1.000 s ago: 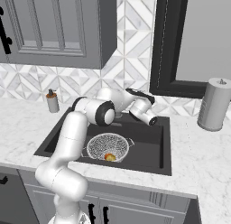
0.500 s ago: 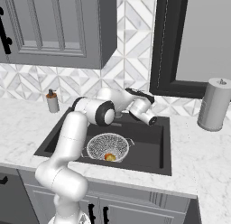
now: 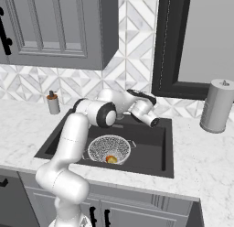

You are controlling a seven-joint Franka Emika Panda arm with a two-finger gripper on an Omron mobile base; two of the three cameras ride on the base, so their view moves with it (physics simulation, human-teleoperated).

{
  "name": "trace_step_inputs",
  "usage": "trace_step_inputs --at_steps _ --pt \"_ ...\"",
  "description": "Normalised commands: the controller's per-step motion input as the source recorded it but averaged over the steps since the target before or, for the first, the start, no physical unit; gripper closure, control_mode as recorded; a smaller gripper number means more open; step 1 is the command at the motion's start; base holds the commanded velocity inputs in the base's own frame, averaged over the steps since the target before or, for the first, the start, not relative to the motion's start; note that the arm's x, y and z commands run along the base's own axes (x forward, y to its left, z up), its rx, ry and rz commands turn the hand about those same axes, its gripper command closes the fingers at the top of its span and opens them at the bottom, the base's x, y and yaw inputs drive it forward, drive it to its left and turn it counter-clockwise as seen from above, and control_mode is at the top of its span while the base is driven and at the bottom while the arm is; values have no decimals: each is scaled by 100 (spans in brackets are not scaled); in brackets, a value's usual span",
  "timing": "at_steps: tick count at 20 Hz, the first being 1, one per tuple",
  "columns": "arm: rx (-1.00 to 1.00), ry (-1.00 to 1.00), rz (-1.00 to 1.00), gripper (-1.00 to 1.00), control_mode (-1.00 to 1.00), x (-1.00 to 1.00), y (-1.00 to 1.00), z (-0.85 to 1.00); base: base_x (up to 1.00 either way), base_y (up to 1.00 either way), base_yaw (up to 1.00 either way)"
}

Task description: Put the colander in the sink, put the kiwi, tangerine in the colander, and turn on the sink faucet and pour water over the colander.

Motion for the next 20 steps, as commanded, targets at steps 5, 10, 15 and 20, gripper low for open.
trace_step_inputs --at_steps 5,10,15,20 --pt "0 0 0 100 -100 12 -76 -47 0 0 0" --pt "0 0 0 100 -100 12 -77 -46 0 0 0" --pt "0 0 0 100 -100 11 -79 -46 0 0 0" --pt "0 0 0 100 -100 11 -82 -46 0 0 0"
